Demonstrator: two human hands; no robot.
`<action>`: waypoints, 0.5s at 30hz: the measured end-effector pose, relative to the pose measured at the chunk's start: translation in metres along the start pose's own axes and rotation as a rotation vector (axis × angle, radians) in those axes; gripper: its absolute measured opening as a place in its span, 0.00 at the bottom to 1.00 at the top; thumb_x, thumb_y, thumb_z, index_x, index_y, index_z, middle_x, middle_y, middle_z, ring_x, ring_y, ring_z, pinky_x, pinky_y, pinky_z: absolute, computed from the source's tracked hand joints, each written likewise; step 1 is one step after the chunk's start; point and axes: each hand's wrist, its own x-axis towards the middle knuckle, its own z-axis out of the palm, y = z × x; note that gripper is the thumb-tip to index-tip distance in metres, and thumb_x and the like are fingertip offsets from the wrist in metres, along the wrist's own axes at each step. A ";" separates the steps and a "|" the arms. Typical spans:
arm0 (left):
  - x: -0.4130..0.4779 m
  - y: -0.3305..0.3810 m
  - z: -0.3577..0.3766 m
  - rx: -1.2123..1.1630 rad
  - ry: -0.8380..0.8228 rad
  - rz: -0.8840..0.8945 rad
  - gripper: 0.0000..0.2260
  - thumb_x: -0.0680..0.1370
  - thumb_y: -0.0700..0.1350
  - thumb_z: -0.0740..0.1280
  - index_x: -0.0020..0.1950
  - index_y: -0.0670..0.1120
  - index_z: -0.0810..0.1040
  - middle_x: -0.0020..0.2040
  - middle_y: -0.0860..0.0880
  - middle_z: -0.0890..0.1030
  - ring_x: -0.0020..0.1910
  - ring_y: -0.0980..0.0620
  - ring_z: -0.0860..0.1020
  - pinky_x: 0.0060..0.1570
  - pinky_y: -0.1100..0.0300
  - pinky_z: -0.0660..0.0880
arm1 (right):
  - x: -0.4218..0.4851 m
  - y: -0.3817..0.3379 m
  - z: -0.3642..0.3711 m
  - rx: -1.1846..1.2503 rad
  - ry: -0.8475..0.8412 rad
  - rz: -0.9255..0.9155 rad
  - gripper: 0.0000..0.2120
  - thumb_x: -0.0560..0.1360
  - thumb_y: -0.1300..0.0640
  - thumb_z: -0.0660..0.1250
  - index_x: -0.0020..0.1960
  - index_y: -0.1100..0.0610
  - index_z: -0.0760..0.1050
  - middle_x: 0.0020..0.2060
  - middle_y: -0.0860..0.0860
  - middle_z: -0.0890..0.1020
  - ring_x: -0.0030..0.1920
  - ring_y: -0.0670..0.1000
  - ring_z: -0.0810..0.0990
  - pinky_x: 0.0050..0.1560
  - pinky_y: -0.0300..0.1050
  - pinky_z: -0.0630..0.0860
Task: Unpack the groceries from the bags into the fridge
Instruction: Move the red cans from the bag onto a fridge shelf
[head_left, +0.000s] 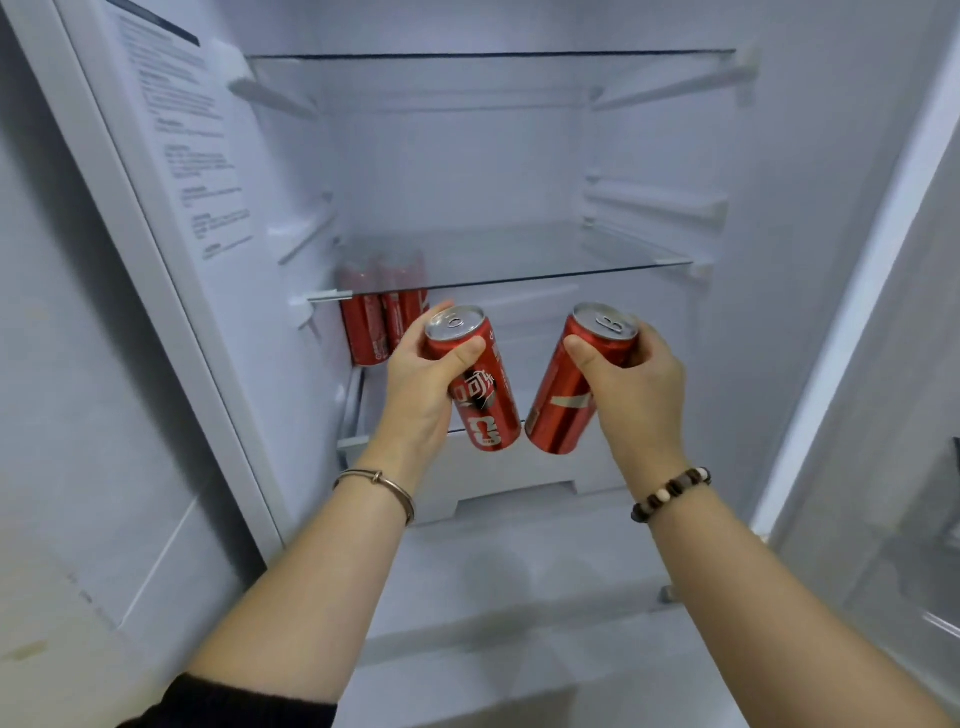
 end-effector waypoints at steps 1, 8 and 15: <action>0.005 -0.002 -0.001 0.027 -0.003 0.018 0.18 0.71 0.34 0.70 0.57 0.50 0.76 0.54 0.46 0.80 0.54 0.48 0.78 0.56 0.50 0.75 | 0.006 0.000 0.004 0.002 -0.003 -0.014 0.17 0.68 0.58 0.74 0.56 0.52 0.76 0.49 0.45 0.81 0.48 0.41 0.80 0.48 0.35 0.77; 0.030 -0.012 -0.006 0.177 0.041 0.043 0.22 0.66 0.36 0.75 0.56 0.52 0.76 0.53 0.48 0.81 0.54 0.49 0.79 0.54 0.53 0.77 | 0.037 0.019 0.031 -0.039 -0.064 -0.032 0.20 0.66 0.58 0.76 0.55 0.51 0.75 0.48 0.44 0.80 0.46 0.39 0.79 0.45 0.30 0.74; 0.055 -0.012 -0.010 0.323 0.035 0.031 0.20 0.70 0.37 0.74 0.60 0.47 0.75 0.53 0.49 0.81 0.51 0.53 0.80 0.51 0.59 0.77 | 0.060 0.038 0.052 -0.081 -0.145 -0.018 0.20 0.65 0.57 0.77 0.54 0.49 0.75 0.48 0.43 0.80 0.48 0.42 0.79 0.47 0.37 0.76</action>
